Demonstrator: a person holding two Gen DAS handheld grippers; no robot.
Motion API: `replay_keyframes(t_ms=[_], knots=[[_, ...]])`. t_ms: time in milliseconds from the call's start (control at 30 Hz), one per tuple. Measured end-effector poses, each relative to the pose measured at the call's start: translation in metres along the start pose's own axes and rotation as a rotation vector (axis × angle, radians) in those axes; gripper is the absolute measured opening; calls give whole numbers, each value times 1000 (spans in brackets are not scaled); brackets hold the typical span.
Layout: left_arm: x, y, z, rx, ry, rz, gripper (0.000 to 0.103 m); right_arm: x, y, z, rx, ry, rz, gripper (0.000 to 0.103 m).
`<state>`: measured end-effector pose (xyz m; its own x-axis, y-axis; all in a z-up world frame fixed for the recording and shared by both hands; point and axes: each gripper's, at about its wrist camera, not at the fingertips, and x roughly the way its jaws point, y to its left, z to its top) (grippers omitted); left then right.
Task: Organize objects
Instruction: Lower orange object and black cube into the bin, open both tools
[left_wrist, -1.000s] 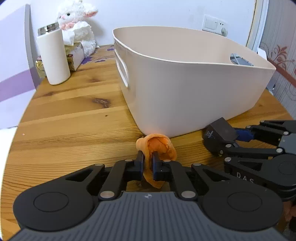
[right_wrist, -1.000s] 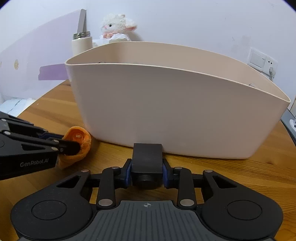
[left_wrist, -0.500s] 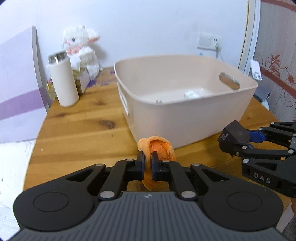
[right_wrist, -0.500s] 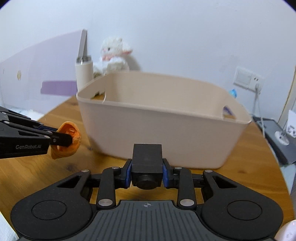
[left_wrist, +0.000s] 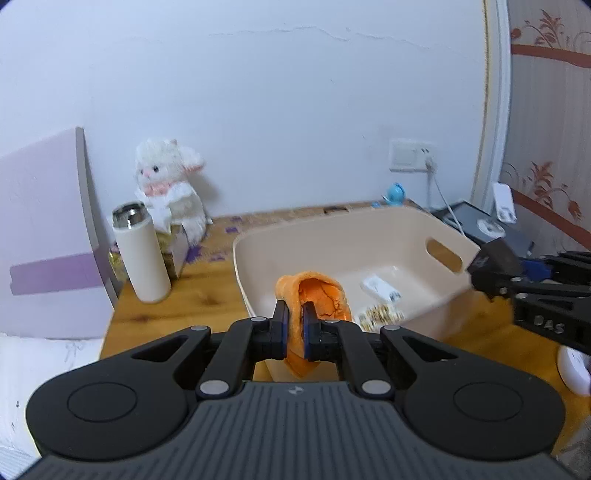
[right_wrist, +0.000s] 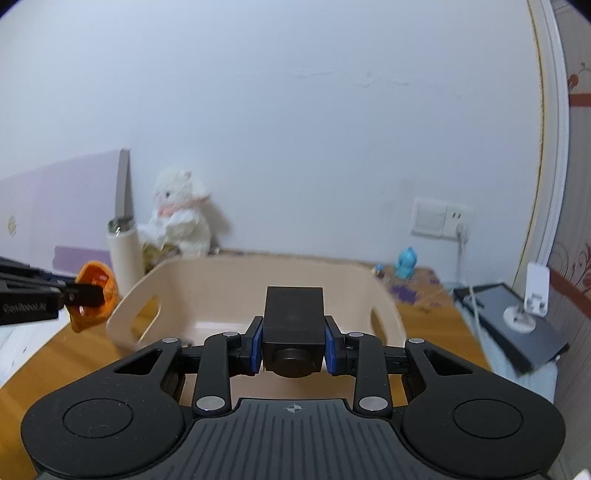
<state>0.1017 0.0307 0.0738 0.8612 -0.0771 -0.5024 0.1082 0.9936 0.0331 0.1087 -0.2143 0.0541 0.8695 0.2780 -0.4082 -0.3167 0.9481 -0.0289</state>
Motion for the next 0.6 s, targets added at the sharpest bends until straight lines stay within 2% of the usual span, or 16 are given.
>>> replay_keyframes(t_ms=[200, 367, 600], knots=[[30, -10, 24, 11, -11, 56, 9, 24, -8, 24, 13, -30, -14, 29], [71, -15, 33, -20, 45, 58, 9, 56, -4, 26, -12, 5, -31, 29], [132, -21, 23, -29, 162, 104, 9, 101, -3, 10, 5, 106, -49, 29]])
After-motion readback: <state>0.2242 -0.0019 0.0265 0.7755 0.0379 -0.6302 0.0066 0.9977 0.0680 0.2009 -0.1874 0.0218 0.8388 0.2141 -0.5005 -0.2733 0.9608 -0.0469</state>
